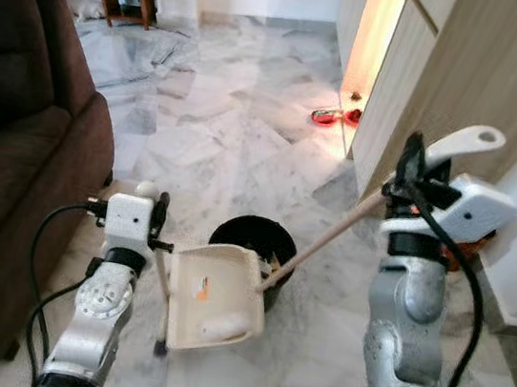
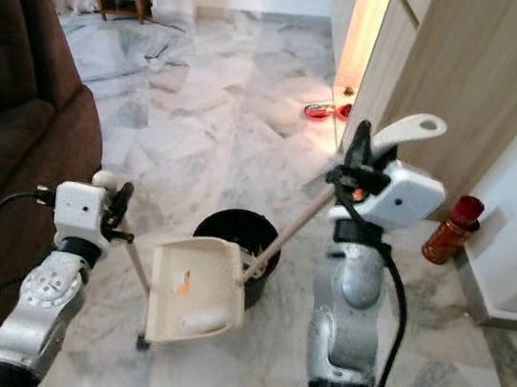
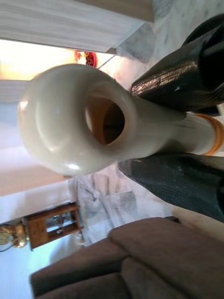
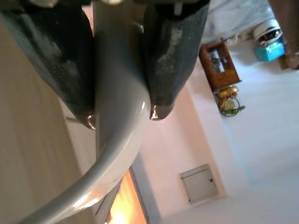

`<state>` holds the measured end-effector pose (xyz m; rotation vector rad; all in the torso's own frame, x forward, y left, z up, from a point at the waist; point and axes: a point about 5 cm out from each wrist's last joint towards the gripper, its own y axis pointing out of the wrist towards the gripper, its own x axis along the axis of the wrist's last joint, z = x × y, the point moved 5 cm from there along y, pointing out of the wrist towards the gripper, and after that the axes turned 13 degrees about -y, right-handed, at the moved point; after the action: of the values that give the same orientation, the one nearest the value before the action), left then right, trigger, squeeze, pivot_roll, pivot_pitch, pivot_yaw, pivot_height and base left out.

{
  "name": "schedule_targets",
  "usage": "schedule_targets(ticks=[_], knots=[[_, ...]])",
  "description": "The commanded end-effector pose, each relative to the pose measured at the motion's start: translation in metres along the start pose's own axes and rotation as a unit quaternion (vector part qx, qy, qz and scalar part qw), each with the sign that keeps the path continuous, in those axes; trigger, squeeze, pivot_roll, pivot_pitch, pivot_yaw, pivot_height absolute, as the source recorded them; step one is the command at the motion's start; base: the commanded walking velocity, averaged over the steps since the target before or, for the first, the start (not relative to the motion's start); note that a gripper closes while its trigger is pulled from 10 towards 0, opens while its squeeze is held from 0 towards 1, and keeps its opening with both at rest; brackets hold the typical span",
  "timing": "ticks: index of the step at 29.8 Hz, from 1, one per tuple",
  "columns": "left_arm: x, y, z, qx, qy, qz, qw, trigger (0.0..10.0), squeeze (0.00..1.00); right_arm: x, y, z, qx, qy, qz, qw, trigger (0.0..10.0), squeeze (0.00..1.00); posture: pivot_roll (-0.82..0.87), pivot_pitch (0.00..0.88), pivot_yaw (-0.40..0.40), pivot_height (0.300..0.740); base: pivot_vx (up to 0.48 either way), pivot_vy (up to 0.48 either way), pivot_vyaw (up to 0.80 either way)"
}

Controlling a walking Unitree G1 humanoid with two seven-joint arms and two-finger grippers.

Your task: Sweep floor

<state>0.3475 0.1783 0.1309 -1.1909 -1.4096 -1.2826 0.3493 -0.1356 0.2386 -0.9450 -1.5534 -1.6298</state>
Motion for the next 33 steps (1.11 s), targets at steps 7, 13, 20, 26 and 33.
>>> schedule_targets(ticks=[7, 13, 20, 26, 33], knots=[[0.015, 0.003, -0.004, -0.008, 0.002, -0.030, 1.000, 10.0, 0.00, 0.026, 0.008, -0.013, -0.031, 0.008, -0.049, 0.998, 10.0, 0.00, 0.03, 0.077, 0.074, 0.740, 0.480, 0.000, 0.00], [0.017, 0.003, -0.005, -0.013, -0.002, -0.033, 0.999, 10.0, 0.00, 0.047, 0.015, -0.016, -0.034, 0.004, -0.080, 0.996, 10.0, 0.00, 0.03, 0.074, 0.075, 0.740, 0.480, 0.000, 0.00], [0.021, 0.003, -0.011, -0.025, -0.021, -0.046, 0.998, 10.0, 0.00, 0.086, 0.027, -0.020, -0.032, 0.001, -0.136, 0.990, 10.0, 0.00, 0.03, 0.073, 0.074, 0.740, 0.069, 0.000, 0.00], [0.021, 0.003, -0.013, -0.029, -0.025, -0.044, 0.998, 10.0, 0.00, 0.095, 0.030, -0.020, -0.029, -0.002, -0.150, 0.988, 10.0, 0.00, 0.03, 0.073, 0.072, 0.740, 0.000, 0.000, 0.00], [0.021, 0.003, -0.013, -0.027, -0.026, -0.044, 0.998, 10.0, 0.00, 0.098, 0.031, -0.021, -0.032, -0.002, -0.152, 0.988, 10.0, 0.00, 0.03, 0.072, 0.069, 0.740, 0.000, 0.000, 0.00]])
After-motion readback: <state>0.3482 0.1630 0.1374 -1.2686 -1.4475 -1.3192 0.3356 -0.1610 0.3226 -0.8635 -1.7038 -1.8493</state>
